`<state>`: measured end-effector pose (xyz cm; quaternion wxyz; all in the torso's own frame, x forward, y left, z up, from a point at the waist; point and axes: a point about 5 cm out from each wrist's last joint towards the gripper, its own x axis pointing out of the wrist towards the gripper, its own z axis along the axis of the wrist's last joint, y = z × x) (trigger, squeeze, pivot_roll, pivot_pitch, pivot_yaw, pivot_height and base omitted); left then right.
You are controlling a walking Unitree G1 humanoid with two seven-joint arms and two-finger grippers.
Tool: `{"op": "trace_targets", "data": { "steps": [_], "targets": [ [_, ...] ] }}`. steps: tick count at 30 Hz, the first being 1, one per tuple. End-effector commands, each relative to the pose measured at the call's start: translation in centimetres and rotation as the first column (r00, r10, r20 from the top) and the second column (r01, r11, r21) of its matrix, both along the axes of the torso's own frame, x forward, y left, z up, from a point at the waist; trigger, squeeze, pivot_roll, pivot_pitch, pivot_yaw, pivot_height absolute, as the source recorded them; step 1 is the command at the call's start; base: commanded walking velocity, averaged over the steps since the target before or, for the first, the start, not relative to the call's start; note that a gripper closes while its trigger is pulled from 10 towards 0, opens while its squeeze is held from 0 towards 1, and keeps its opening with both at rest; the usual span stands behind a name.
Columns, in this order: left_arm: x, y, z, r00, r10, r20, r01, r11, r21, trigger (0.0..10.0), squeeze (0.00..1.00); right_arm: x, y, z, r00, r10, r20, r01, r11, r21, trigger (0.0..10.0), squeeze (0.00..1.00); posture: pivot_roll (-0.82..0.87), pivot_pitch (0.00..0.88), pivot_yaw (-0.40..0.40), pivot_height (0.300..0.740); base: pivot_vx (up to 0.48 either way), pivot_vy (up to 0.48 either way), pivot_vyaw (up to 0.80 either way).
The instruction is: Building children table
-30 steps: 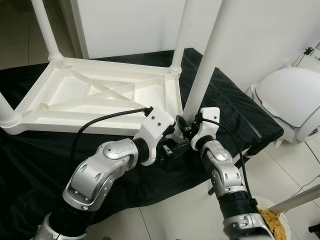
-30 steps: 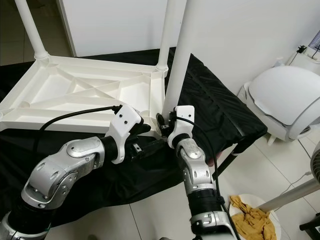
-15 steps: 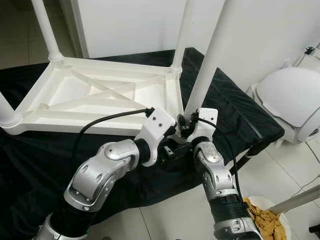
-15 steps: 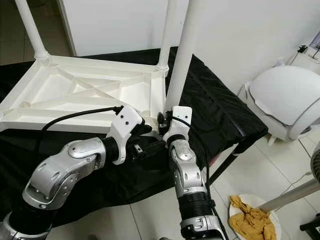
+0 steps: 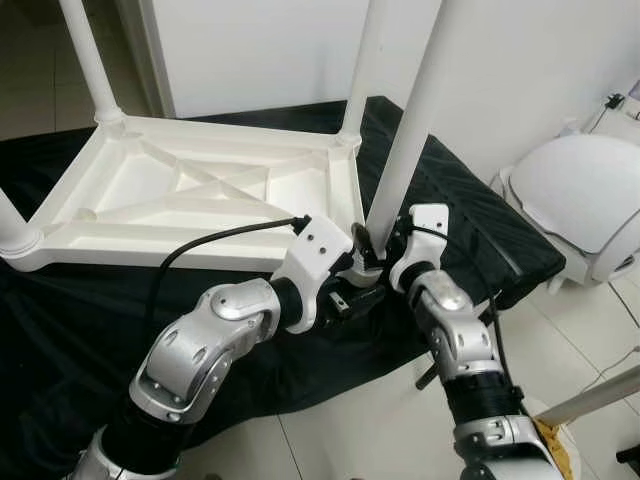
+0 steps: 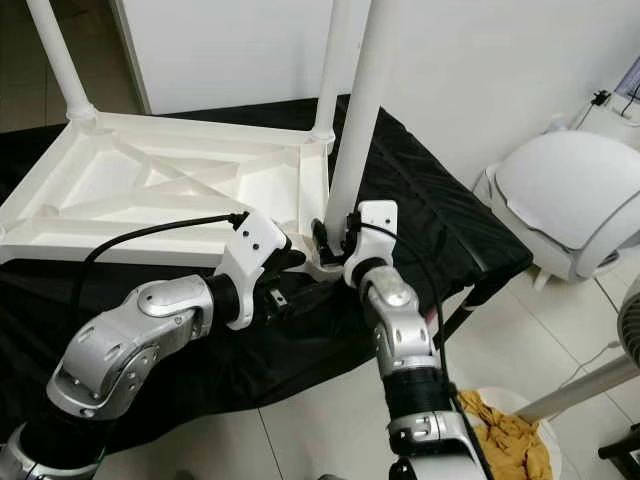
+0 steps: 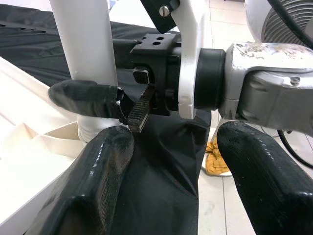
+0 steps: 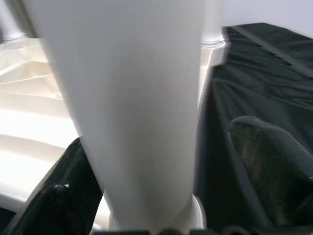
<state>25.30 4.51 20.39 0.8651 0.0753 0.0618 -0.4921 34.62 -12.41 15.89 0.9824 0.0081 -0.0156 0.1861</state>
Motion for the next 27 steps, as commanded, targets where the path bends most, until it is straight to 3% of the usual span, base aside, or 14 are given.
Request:
{"op": "trace_targets", "data": {
  "steps": [1,3,4,5,6,9,18,19,27],
  "targets": [
    [0.1,-0.2,0.2,1.0,-0.003,0.015,0.003,1.0,0.005,10.0,0.0,0.3,-0.2,0.1,0.996,0.087,0.007,-0.087,0.996,-0.01,10.0,1.0,-0.04,0.001,-0.077,0.74,0.0,0.0,0.0],
    [0.1,-0.2,0.2,1.0,-0.003,0.016,0.003,1.0,0.005,10.0,0.0,0.3,-0.2,0.2,0.993,0.118,0.011,-0.117,0.993,-0.018,10.0,1.0,-0.04,0.001,-0.077,0.74,0.0,0.0,0.0],
    [0.1,-0.1,0.2,1.0,-0.002,0.015,0.002,1.0,0.005,10.0,0.0,0.3,-0.1,0.2,0.986,0.167,0.012,-0.166,0.986,-0.033,10.0,0.44,-0.03,0.0,-0.075,0.74,0.0,0.0,0.0],
    [0.1,-0.1,0.2,1.0,-0.002,0.015,0.002,1.0,0.005,10.0,0.0,0.3,-0.1,0.2,0.986,0.167,0.012,-0.166,0.986,-0.033,10.0,0.44,-0.03,0.0,-0.075,0.74,0.0,0.0,0.0],
    [0.0,-0.1,0.2,1.0,-0.002,0.016,0.002,1.0,0.005,10.0,0.0,0.1,0.0,0.1,0.973,0.229,0.003,-0.228,0.972,-0.047,10.0,0.0,-0.03,0.0,-0.074,0.74,0.0,0.0,0.0],
    [0.0,-0.1,0.3,1.0,-0.003,0.017,0.003,1.0,0.007,10.0,0.0,0.1,-0.4,-0.3,0.947,0.32,-0.017,-0.32,0.942,-0.097,10.0,0.0,-0.03,0.0,-0.072,0.74,0.0,0.0,0.0],
    [0.0,0.0,0.3,1.0,-0.003,0.019,0.003,1.0,0.01,10.0,0.0,0.6,-1.8,-0.7,0.925,0.378,-0.043,-0.379,0.908,-0.18,10.0,0.0,-0.03,0.0,-0.067,0.74,0.0,0.0,0.0],
    [0.0,0.0,0.3,1.0,-0.003,0.02,0.002,1.0,0.01,10.0,0.0,0.6,-2.1,-0.7,0.923,0.382,-0.049,-0.385,0.905,-0.184,0.0,0.0,-0.03,0.001,-0.067,0.74,0.0,0.0,0.0],
    [0.0,0.0,0.4,1.0,0.001,0.019,-0.001,1.0,0.008,10.0,0.0,0.4,-2.7,-1.2,0.902,0.428,-0.062,-0.432,0.887,-0.165,0.0,0.0,-0.03,0.012,-0.064,0.74,0.0,0.0,0.0]
  ]
}}
